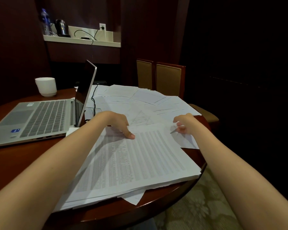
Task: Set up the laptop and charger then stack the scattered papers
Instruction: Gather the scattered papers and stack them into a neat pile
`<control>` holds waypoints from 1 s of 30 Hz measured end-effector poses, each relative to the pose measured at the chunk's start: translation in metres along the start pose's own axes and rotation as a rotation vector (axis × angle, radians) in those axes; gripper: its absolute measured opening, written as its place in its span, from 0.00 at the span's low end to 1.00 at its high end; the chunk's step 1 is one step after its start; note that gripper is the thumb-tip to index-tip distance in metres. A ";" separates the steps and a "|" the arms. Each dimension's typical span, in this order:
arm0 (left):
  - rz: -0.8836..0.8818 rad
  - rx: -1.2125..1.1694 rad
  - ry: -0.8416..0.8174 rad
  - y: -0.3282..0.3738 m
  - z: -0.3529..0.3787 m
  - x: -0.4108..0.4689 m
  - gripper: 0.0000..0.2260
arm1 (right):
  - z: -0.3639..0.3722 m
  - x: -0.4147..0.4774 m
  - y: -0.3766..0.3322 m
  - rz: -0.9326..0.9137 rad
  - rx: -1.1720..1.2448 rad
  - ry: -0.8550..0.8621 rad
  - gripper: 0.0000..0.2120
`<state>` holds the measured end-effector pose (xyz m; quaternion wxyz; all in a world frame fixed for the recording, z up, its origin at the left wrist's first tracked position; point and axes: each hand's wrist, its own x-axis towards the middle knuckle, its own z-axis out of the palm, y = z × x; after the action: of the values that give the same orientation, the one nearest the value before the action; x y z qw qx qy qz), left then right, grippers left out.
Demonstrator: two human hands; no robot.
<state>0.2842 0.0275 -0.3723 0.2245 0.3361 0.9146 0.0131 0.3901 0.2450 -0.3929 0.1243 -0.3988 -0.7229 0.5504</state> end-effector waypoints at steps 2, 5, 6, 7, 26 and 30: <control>0.042 -0.068 0.008 -0.003 0.001 0.000 0.24 | 0.000 -0.007 -0.001 -0.011 -0.063 -0.062 0.14; 0.115 -0.149 0.007 -0.003 0.000 0.000 0.15 | 0.004 -0.015 0.000 -0.030 -0.239 -0.099 0.08; 0.134 -0.151 0.011 -0.003 -0.001 0.000 0.15 | 0.006 -0.018 -0.001 -0.043 -0.310 -0.094 0.04; 0.155 -0.154 0.014 -0.003 -0.001 -0.001 0.15 | 0.009 -0.017 -0.002 -0.060 -0.361 -0.080 0.07; 0.235 -0.227 0.052 -0.007 -0.007 -0.011 0.23 | 0.006 -0.025 -0.008 -0.086 -0.289 -0.134 0.07; 0.267 -0.308 0.018 -0.008 -0.013 -0.015 0.15 | 0.002 -0.017 -0.019 -0.176 -0.214 0.061 0.06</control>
<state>0.2840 0.0140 -0.3561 0.2614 0.4159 0.8511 0.1854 0.3920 0.2299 -0.3723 0.1508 -0.3613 -0.8055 0.4448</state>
